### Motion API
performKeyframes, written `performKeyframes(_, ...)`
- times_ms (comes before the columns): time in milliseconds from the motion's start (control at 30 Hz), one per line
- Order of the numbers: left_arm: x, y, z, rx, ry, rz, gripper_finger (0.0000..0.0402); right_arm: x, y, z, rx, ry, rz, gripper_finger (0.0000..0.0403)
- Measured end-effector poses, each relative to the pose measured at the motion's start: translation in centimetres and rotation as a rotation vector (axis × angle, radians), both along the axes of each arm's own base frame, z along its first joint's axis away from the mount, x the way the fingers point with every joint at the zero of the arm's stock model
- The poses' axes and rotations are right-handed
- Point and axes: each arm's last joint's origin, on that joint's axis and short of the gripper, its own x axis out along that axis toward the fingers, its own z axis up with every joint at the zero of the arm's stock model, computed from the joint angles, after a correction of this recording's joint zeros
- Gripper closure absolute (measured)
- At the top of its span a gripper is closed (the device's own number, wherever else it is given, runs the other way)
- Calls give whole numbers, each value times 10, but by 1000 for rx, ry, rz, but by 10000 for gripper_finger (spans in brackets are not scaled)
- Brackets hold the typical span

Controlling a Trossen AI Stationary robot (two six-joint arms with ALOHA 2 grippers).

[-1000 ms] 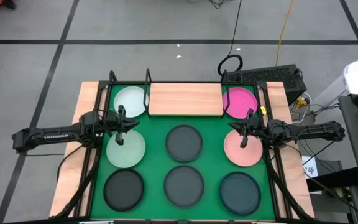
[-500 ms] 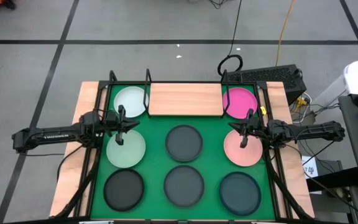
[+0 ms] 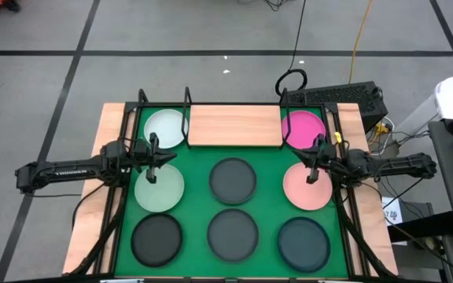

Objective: Place and stack plates onto a shelf
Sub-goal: Put the top black plate on the shelf

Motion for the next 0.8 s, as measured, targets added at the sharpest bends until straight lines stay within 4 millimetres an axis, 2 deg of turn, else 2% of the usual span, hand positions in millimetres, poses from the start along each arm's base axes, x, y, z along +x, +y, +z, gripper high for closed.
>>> performKeyframes(133,0,0,0,0,0,0,398,-4,0,14,48,-164,11,403)
performKeyframes(200,0,0,0,0,0,0,398,-5,0,17,30,-189,6,403)
performKeyframes(333,0,0,0,0,0,0,398,0,2,11,-63,-35,42,403)
performKeyframes(500,0,0,0,0,0,0,398,4,1,47,-64,80,25,403)
performKeyframes(667,0,0,0,0,0,1,398,24,3,66,-27,286,25,403)
performKeyframes(800,0,0,0,0,-1,2,398,49,5,69,-55,460,31,402)
